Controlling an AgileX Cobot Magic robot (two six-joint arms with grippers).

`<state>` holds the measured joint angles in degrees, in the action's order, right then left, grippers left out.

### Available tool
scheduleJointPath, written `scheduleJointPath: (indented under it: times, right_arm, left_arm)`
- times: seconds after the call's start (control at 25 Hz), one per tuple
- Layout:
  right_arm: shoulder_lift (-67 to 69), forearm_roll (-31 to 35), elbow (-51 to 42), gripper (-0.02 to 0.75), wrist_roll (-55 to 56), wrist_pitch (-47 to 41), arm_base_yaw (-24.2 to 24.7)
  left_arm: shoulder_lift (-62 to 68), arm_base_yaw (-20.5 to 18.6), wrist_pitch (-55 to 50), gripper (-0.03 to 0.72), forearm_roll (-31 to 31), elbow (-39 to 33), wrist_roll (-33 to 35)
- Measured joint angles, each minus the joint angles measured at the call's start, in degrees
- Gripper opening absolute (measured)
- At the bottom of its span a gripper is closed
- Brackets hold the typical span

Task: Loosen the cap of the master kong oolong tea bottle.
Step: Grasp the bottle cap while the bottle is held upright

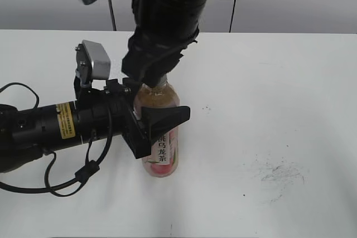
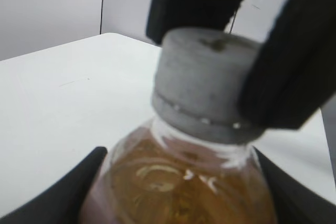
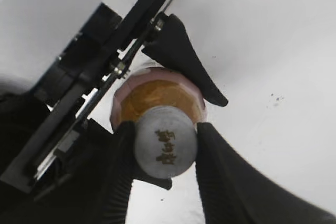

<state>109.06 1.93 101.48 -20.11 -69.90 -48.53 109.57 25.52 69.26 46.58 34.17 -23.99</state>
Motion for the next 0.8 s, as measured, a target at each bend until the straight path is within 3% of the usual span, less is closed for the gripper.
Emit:
scheduleJointPath:
  times: [0.8]
  right_arm:
    - [0.00, 0.77, 0.21, 0.272, -54.39, 0.00, 0.12]
  left_arm:
    - [0.00, 0.00, 0.06, 0.447, 0.57, 0.00, 0.43]
